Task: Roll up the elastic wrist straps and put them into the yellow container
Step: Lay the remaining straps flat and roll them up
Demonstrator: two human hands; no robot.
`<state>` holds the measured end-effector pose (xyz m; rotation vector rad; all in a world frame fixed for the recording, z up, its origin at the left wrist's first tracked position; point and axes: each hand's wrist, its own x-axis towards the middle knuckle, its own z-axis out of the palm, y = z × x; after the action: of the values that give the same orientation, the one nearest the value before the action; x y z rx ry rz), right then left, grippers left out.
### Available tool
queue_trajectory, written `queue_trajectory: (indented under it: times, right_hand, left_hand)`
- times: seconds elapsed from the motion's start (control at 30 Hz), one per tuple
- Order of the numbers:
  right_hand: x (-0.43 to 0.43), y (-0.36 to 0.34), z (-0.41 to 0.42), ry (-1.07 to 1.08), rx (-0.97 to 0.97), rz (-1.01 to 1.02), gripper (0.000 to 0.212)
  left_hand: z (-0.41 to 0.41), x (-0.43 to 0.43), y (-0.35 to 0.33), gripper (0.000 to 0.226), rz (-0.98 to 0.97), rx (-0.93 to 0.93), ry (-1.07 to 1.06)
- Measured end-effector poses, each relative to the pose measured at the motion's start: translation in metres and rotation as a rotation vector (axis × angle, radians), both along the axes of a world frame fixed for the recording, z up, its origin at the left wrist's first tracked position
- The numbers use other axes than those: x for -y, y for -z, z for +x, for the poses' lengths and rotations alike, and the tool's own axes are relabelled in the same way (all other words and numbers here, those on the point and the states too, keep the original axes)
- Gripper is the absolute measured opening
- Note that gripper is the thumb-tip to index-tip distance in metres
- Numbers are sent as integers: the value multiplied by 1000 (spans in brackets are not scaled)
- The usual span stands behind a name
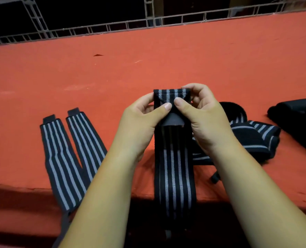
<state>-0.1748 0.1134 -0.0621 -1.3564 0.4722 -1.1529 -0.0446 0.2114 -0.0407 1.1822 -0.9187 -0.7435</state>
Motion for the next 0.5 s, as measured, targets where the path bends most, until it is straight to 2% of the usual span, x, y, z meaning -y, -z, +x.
queue_trajectory:
  times: [0.17,0.33,0.5]
  right_hand:
    - [5,5,3,-44,-6,8,29]
    - [6,4,1,-32,-65,36,27]
    - [2,13,-9,-87,-389,15,14]
  left_hand:
    - [7,12,11,32,-32,57,-37]
    - [6,22,18,32,-95,20,-119]
    - [9,23,19,32,-109,-47,-168]
